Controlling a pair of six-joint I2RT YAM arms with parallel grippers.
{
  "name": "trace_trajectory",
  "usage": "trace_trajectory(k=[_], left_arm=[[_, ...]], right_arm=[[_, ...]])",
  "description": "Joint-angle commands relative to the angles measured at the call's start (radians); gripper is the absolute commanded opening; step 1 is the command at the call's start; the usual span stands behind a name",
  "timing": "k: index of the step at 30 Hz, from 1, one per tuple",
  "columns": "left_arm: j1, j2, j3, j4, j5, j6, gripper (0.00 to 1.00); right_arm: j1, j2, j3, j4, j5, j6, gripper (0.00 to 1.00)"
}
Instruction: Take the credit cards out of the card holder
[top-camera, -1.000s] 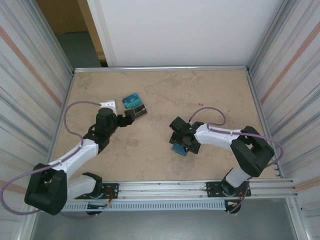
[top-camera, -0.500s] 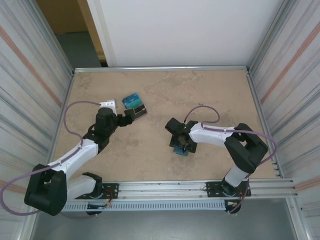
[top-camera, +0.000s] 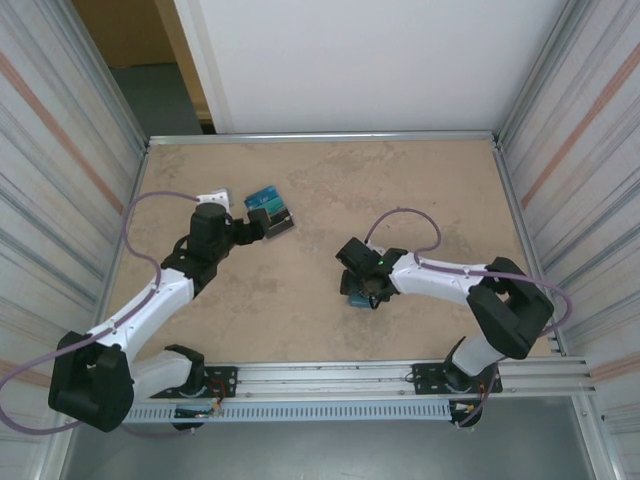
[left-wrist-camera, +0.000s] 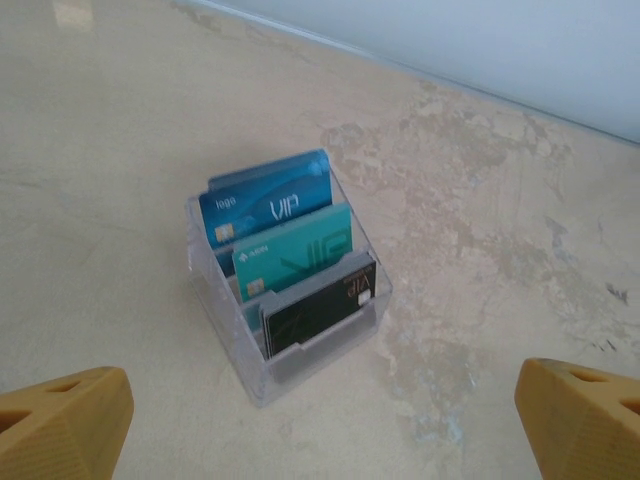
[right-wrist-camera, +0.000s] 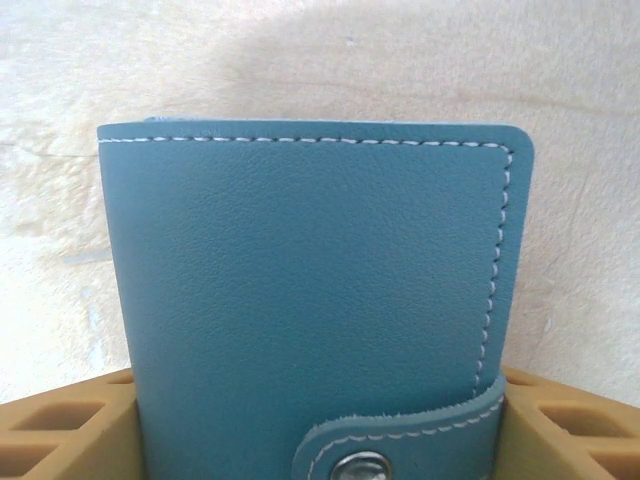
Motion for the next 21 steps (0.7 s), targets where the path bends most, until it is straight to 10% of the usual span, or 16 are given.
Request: trace_trajectory(k=[1, 21], left_arm=[[-0.013, 0.001, 0.052, -0.072, 0.048, -0.031, 0.99], [-0.154, 0.227, 0.204, 0.021, 0.614, -0.024, 0.99]], right_arm=[[0.010, -0.089, -0.046, 0.106, 0.040, -0.116, 0.70], [0.012, -0.405, -0.214, 0.530, -0.044, -0.409, 0.69]])
